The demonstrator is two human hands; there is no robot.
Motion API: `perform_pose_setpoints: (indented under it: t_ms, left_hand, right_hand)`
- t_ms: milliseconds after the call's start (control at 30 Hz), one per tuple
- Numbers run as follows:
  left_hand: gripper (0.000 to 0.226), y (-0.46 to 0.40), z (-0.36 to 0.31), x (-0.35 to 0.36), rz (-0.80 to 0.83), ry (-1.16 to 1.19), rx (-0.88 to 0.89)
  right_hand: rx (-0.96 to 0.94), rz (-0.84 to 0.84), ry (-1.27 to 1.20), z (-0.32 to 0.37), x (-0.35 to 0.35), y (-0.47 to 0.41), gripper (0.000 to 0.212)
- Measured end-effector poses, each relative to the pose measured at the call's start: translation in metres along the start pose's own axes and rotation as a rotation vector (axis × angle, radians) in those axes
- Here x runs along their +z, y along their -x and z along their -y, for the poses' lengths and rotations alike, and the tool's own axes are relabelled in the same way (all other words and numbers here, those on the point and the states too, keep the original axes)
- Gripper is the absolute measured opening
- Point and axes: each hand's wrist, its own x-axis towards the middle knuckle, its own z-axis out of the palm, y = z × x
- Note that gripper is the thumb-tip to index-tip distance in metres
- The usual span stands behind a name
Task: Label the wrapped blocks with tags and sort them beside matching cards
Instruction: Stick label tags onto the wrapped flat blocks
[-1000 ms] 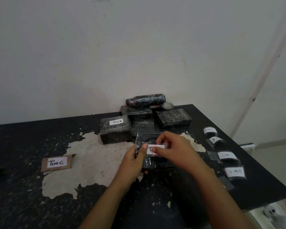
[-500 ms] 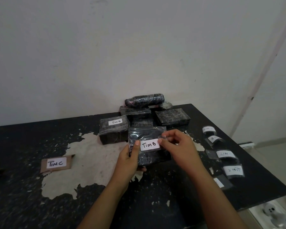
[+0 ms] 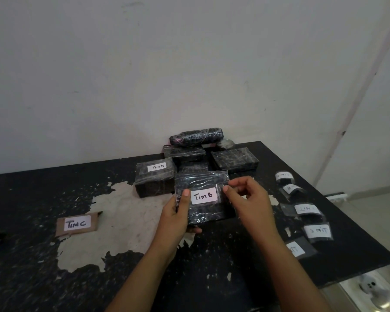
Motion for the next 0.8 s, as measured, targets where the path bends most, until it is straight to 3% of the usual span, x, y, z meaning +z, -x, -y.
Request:
perform_pose_setpoints:
  t_ms: [167, 300, 567, 800]
  left_hand:
    - [0.041, 0.0, 0.0, 0.001, 0.005, -0.005, 0.013]
    - [0.045, -0.003, 0.001, -0.001, -0.017, -0.002, 0.0]
    - [0.046, -0.005, 0.003, -0.005, -0.048, -0.002, 0.01]
    - [0.043, -0.004, 0.003, -0.007, -0.067, 0.006, 0.007]
  right_hand:
    - [0.056, -0.016, 0.009, 0.003, 0.006, 0.007, 0.06]
    - [-0.021, -0.059, -0.061, -0.006, 0.007, 0.015, 0.036]
    - [-0.057, 0.013, 0.034, -0.011, 0.012, 0.026, 0.039]
    - [0.062, 0.004, -0.186, 0.002, 0.019, 0.019, 0.039]
